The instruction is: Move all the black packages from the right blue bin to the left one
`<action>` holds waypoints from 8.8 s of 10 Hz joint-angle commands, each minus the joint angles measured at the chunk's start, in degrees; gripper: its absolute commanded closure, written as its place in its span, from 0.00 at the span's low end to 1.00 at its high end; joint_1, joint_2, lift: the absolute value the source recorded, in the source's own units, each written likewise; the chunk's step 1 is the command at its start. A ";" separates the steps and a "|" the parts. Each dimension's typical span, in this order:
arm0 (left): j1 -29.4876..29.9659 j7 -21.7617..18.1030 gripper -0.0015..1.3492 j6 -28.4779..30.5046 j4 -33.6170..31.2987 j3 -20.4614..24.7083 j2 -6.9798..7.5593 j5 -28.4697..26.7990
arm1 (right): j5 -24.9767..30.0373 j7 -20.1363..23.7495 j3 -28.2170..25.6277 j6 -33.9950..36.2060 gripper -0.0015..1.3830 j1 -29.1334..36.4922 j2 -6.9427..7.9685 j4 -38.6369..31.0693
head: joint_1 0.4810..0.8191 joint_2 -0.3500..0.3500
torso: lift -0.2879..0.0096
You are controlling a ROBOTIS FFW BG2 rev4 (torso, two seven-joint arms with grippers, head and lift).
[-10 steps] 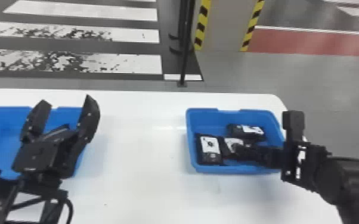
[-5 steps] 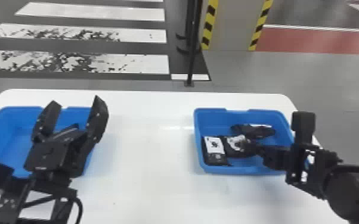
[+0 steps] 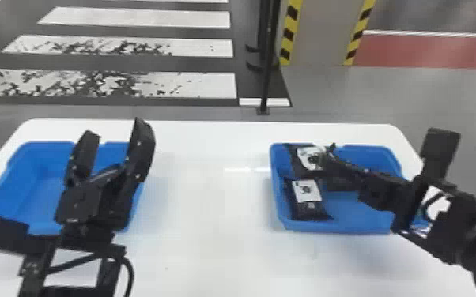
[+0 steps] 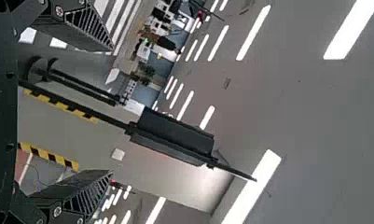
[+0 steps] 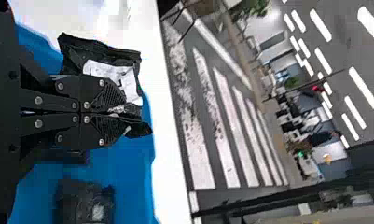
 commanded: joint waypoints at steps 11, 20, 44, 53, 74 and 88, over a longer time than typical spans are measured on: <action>-3.64 -4.72 0.54 14.90 0.00 -7.05 2.54 7.40 | -21.39 7.46 19.30 -5.43 0.86 -5.54 -2.74 0.35 | 0.63 0.64 | 0.39; -1.53 -1.21 0.90 15.47 1.12 9.63 -1.41 -14.54 | -21.84 8.51 19.41 -12.46 0.07 -4.98 -2.74 3.58 | 0.63 0.72 | 0.39; 2.69 2.66 0.18 -5.21 5.06 8.26 -1.76 -20.36 | 19.06 -7.40 12.21 13.84 0.16 -1.75 -0.81 -0.63 | 0.63 0.56 | 0.39; 2.97 2.22 0.18 -5.77 5.06 8.37 -1.94 -19.34 | 14.72 -5.38 9.82 6.81 0.85 -1.89 -0.81 4.29 | 0.63 0.58 | 0.39; -1.11 -6.22 0.90 20.81 -3.52 0.03 0.35 2.14 | -16.70 19.76 34.50 -19.77 0.85 -13.98 -5.64 15.26 | 0.63 0.77 | 0.39; -12.78 6.53 0.14 -3.80 23.48 11.35 -0.88 -31.79 | 11.29 5.70 12.56 -10.63 0.05 -5.26 -2.48 1.48 | 0.62 0.80 | 0.40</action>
